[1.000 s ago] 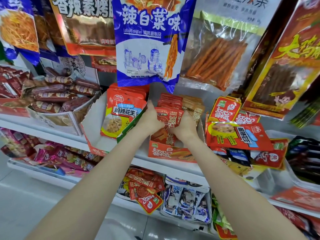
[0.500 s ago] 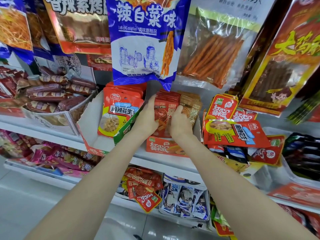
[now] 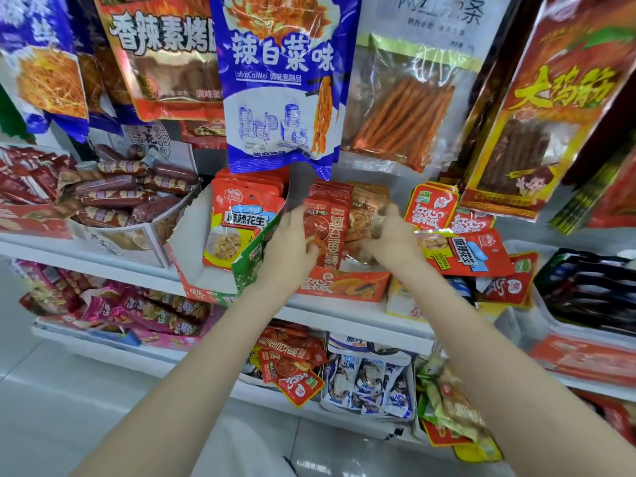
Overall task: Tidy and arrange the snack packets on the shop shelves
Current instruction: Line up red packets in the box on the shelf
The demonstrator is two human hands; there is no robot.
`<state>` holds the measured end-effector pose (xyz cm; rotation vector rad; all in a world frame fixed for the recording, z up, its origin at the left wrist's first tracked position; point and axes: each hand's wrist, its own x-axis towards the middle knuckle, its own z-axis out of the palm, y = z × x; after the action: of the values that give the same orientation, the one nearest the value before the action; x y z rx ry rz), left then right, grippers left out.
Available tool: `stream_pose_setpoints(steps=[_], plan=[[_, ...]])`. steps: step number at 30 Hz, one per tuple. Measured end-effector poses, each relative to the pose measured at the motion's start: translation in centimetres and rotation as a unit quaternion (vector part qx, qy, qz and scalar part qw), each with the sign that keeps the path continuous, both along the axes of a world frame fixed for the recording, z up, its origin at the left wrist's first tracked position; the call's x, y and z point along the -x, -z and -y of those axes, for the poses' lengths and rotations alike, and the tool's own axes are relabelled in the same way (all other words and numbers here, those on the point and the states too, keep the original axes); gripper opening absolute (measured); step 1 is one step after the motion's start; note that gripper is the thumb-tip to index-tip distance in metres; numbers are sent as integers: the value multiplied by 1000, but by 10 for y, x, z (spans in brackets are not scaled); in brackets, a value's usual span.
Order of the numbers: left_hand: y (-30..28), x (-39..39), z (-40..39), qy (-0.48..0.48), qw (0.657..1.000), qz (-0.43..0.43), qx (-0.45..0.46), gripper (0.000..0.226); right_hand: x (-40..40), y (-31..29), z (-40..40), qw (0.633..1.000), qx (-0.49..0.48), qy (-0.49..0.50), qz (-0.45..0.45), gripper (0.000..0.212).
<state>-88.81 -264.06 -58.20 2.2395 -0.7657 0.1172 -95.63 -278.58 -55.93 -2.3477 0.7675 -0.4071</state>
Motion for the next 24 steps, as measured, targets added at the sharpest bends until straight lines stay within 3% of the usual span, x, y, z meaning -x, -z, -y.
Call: stream_pose_setpoints(steps=[3,7,10,16,21,24], plan=[[-16,33,6,-11,994,104,0,50,56,-20,15,998,21,25,50,45],[-26,91,42,66,991,115,20,44,161,-45,41,988,24,83,125,41],[-30,149,87,150,981,117,31,43,252,-53,76,971,74,184,132,40],[-36,246,185,269,955,127,-11,43,361,-37,164,948,84,298,72,41],[-31,280,245,316,933,152,-85,42,365,-29,239,953,58,297,-13,58],[-28,281,259,321,934,126,-92,40,353,-16,269,947,34,316,-52,30]])
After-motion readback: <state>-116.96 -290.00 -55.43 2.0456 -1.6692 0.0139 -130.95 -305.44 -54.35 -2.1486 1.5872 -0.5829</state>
